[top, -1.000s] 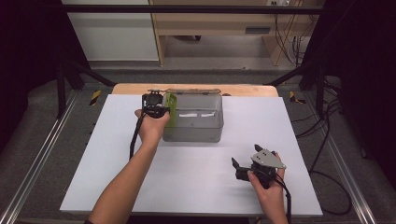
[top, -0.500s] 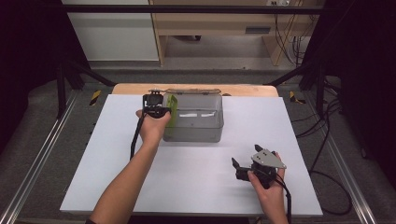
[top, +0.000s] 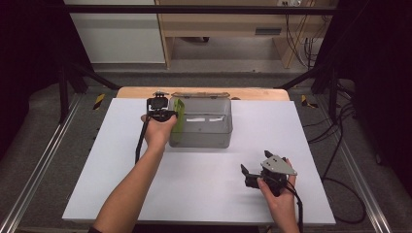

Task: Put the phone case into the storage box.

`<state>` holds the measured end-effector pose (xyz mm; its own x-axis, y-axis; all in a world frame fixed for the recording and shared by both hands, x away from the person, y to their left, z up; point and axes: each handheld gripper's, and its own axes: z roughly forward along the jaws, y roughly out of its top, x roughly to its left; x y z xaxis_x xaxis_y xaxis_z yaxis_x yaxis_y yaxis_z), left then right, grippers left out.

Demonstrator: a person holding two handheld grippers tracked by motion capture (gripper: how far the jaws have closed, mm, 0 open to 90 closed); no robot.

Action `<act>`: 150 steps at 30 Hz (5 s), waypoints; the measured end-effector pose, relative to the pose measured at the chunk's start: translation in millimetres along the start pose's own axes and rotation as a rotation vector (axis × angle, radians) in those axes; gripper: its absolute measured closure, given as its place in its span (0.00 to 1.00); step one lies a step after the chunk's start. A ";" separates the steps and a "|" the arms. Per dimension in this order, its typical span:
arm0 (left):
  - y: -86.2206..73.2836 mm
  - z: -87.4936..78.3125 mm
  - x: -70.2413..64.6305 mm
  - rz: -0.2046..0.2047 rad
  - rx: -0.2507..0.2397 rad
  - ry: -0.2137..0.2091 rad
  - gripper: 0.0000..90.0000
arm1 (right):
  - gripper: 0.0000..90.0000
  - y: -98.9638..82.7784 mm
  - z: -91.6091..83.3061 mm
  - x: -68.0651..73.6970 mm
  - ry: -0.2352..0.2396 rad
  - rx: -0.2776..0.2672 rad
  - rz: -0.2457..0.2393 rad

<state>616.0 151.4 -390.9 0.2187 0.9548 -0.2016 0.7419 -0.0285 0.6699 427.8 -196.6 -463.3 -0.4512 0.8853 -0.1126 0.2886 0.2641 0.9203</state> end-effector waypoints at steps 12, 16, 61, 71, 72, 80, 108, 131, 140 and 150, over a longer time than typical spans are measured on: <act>-0.1 1.7 0.9 -0.001 0.003 0.011 0.86 | 0.06 -0.1 0.3 0.0 0.002 0.000 -0.003; -0.6 2.9 -0.5 0.000 0.001 0.010 0.85 | 0.06 -0.1 0.3 0.2 0.002 0.000 -0.001; -2.0 -27.7 -13.9 0.319 -0.302 -0.094 0.11 | 0.06 0.6 -0.5 0.9 0.006 -0.007 0.002; -6.5 -31.8 -16.1 0.383 -0.336 -0.114 0.05 | 0.05 0.6 -0.6 0.7 0.008 -0.007 0.007; -6.7 -32.4 -16.0 0.387 -0.337 -0.117 0.05 | 0.05 0.6 -0.5 0.9 0.008 -0.008 0.009; -8.0 -36.2 -16.1 0.389 -0.359 -0.133 0.05 | 0.05 0.6 -0.6 0.8 0.009 -0.007 0.008; -13.8 -44.5 -12.4 0.404 -0.393 -0.164 0.04 | 0.05 0.6 -0.8 0.2 0.010 -0.007 0.011; -19.5 -55.2 -6.4 0.400 -0.447 -0.184 0.04 | 0.05 0.5 -0.7 0.5 0.015 -0.004 0.011; -20.6 -60.6 -3.0 0.390 -0.470 -0.198 0.03 | 0.05 0.4 -0.7 0.7 0.019 0.000 0.018; -24.8 -64.9 1.0 0.383 -0.486 -0.204 0.03 | 0.05 0.3 -0.6 0.7 0.025 0.001 0.022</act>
<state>556.7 172.2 -361.4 0.5621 0.8269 0.0164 0.2266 -0.1731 0.9585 427.0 -196.1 -462.9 -0.4652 0.8813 -0.0827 0.2996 0.2447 0.9221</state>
